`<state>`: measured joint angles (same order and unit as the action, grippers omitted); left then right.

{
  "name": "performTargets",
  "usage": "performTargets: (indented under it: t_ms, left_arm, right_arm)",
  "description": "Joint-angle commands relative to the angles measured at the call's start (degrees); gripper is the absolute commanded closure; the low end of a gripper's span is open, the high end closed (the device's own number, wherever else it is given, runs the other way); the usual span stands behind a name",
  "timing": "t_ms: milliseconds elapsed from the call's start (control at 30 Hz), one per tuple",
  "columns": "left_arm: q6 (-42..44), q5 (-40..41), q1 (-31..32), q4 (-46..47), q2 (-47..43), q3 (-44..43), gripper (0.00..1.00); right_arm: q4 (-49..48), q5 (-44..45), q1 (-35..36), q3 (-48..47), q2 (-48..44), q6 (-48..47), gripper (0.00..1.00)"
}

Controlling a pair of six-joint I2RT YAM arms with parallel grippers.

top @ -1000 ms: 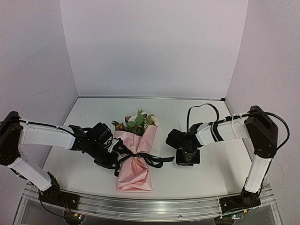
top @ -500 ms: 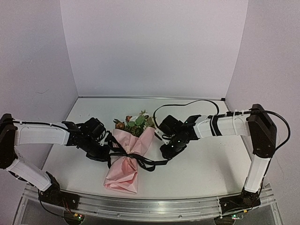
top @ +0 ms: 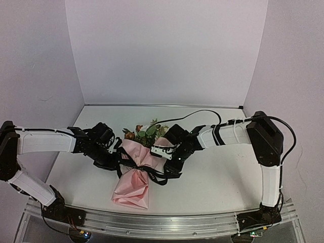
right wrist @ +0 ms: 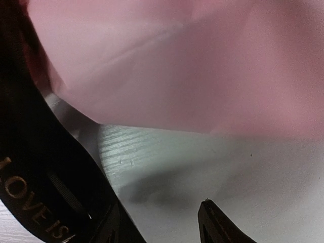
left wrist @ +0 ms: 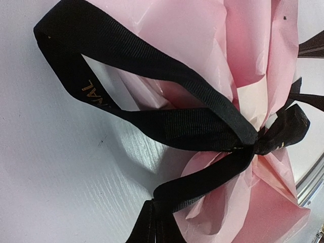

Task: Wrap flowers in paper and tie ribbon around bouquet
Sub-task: Tie the half-tied ribbon around the folded bouquet.

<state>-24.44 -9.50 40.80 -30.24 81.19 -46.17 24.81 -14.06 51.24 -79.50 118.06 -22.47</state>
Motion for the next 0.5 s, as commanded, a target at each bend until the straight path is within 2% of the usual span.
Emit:
performTargets:
  t_ms: [0,467]
  left_arm:
    - [1.1,-1.0,-0.3,-0.6,0.6,-2.9,1.0]
    - [1.3,-1.5,-0.4,-0.4,1.0,-3.0,1.0]
  right_arm:
    - [-4.0,-4.5,1.2,0.0,-1.7,-2.6,0.45]
    - [-4.0,-6.2,5.5,-2.2,-0.5,-1.4,0.44]
